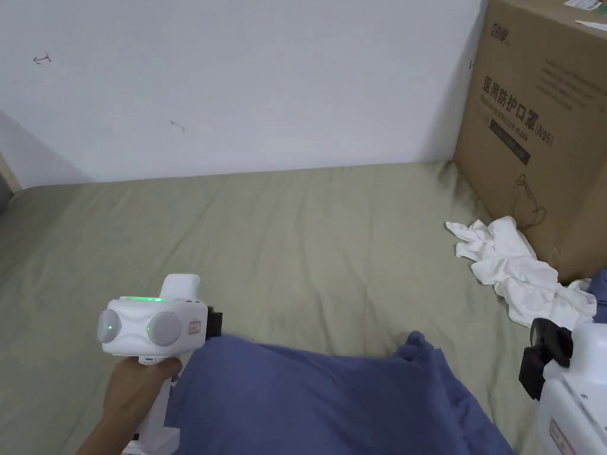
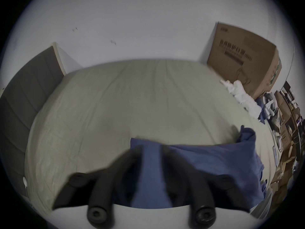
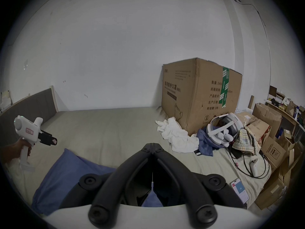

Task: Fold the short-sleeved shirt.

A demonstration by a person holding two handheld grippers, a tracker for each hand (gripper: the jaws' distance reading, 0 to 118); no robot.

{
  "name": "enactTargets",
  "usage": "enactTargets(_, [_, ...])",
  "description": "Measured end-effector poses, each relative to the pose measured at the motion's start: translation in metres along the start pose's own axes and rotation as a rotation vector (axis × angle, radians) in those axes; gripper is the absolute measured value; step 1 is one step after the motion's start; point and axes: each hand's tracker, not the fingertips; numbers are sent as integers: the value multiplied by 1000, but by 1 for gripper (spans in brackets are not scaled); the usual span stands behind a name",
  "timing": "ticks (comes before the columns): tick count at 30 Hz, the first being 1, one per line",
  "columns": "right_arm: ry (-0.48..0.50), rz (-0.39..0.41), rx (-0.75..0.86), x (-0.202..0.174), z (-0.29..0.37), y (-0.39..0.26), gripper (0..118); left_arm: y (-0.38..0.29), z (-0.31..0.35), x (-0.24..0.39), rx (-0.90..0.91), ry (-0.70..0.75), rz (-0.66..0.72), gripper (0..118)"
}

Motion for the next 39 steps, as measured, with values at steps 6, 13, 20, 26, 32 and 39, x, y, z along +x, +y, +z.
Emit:
enactTargets(6, [-29, 2, -69, 2, -36, -20, 2, 6, -69, -16, -136, 31, 50, 114])
enactTargets(13, [-60, 7, -133, 10, -51, -39, 2, -5, -117, -27, -207, 37, 90, 111])
enactTargets(20, [-79, -33, -222, 26, -56, -53, 2, -12, -108, -9, -185, 48, 43, 47])
enactTargets(26, [-21, -68, -393, 41, -85, -68, 38, -8, -103, -7, -48, -19, 110, 8])
enactTargets(32, [69, -53, -596, 41, -130, -99, 105, -28, -1, 2, 46, -55, 89, 8])
enactTargets(39, [20, 64, -713, 18, -169, -138, 81, -90, 56, 35, 36, -122, 135, 8])
